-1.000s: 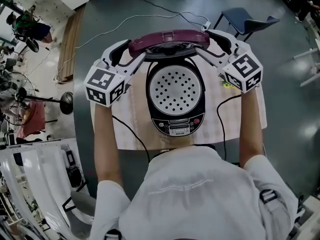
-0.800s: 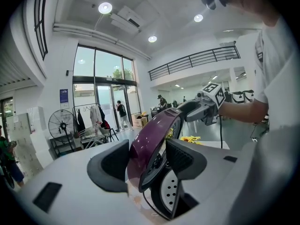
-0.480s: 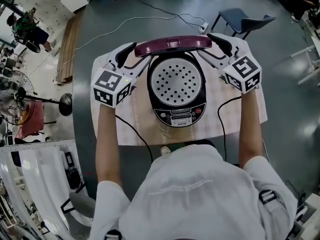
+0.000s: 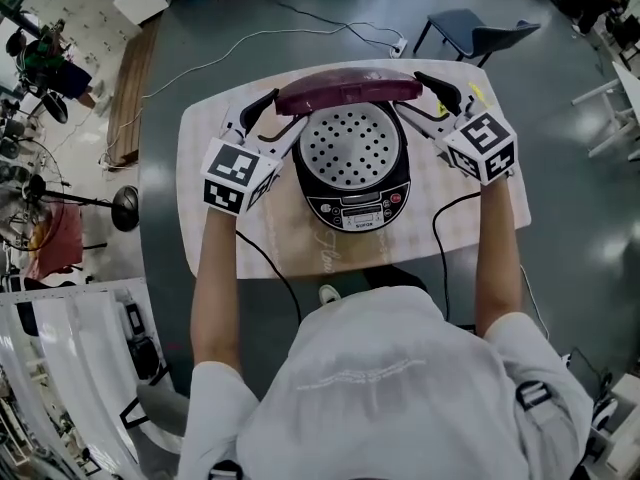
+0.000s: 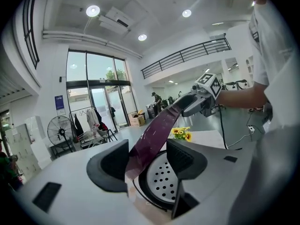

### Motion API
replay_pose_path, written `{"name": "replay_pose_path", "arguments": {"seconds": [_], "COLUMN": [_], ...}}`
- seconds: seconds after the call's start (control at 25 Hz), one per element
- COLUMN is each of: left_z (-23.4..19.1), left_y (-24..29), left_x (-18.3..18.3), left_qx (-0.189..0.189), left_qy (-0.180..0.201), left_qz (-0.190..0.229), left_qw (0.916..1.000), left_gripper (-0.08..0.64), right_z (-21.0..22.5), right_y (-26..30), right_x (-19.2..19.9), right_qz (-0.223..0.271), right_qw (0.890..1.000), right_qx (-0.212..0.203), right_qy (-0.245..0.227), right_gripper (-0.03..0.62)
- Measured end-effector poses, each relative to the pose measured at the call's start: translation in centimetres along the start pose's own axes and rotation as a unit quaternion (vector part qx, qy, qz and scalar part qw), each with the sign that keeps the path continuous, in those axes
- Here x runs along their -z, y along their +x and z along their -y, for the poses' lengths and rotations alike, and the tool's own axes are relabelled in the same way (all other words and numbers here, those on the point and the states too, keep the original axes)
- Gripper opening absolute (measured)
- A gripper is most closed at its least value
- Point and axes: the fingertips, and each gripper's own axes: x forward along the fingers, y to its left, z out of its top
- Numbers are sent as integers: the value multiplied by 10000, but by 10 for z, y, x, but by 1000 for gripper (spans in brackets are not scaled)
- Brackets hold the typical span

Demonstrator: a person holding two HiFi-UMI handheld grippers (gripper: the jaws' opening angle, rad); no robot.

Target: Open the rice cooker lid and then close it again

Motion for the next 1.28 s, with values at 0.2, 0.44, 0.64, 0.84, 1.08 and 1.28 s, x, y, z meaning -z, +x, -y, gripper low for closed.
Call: {"name": "replay_pose_path", "arguments": {"seconds": [0.2,0.44,0.64,0.84,1.08,1.28], "left_z": [15,32,50,64,81,94], "left_y": [-6,-10,-15,-18,-24,-24], "left_x": [11,26,40,53,69,83], "left_qx": [-5,69,164,263,431,557], "left_qy": [268,449,620,537,290,141], "left_qz": [-160,-350,-553,-713,-875,-1037], "left_qw": [9995,9984,9964,9957,9948,9929], "left_gripper": [258,265,272,276,276,276], "right_z": [-13,-29,-44,-59,-73,-82], "right_y": [-6,-11,-16,-20,-25,-26], "right_x": [11,28,44,57,70,87], "right_qz": [-160,-483,-779,-924,-946,-1155], "right_qw": [9998,9984,9962,9955,9948,9919], "right_qx": [16,-2,7,-29,-83,-116], "right_qy": [-113,-279,-380,-183,378,508], "right_gripper": [276,276,284,298,299,299]}}
